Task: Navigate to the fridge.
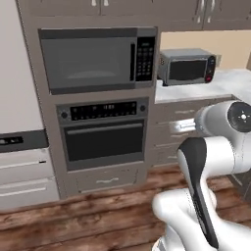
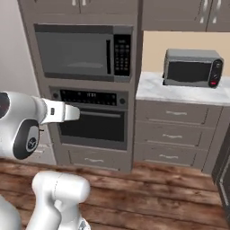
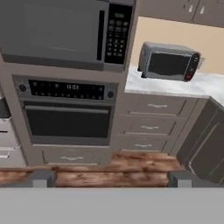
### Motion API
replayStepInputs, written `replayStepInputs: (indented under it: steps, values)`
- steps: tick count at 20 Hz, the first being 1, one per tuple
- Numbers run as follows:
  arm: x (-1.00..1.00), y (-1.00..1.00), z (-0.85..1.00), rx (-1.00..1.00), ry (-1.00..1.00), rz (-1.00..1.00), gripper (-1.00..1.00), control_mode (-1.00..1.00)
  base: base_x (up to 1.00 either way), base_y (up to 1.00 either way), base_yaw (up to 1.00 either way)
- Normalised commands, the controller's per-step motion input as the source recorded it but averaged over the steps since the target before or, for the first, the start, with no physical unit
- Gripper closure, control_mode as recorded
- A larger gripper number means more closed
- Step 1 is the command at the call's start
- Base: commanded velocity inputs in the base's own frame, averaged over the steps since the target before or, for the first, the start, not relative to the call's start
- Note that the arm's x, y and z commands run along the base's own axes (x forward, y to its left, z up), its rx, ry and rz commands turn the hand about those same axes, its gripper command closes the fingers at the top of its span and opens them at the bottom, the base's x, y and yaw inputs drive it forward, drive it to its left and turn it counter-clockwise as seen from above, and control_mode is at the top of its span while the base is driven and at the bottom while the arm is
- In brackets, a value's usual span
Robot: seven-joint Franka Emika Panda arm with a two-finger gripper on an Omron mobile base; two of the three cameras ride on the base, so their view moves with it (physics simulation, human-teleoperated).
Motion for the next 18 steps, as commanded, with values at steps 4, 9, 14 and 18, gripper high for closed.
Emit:
replayStepInputs:
  steps: [4,9,14,18]
  values:
    - [0.00,0.00,0.00,0.00,0.00,0.00,-1.00,1.00,1.00,-0.04,-0.06]
    - [0.00,0.00,0.00,0.00,0.00,0.00,-1.00,1.00,1.00,0.77,-0.12]
    - [0.00,0.00,0.00,0.00,0.00,0.00,-1.00,1.00,0.96,0.97,-0.16]
    - [0.00,0.00,0.00,0.00,0.00,0.00,-1.00,1.00,0.37,1.00,-0.22]
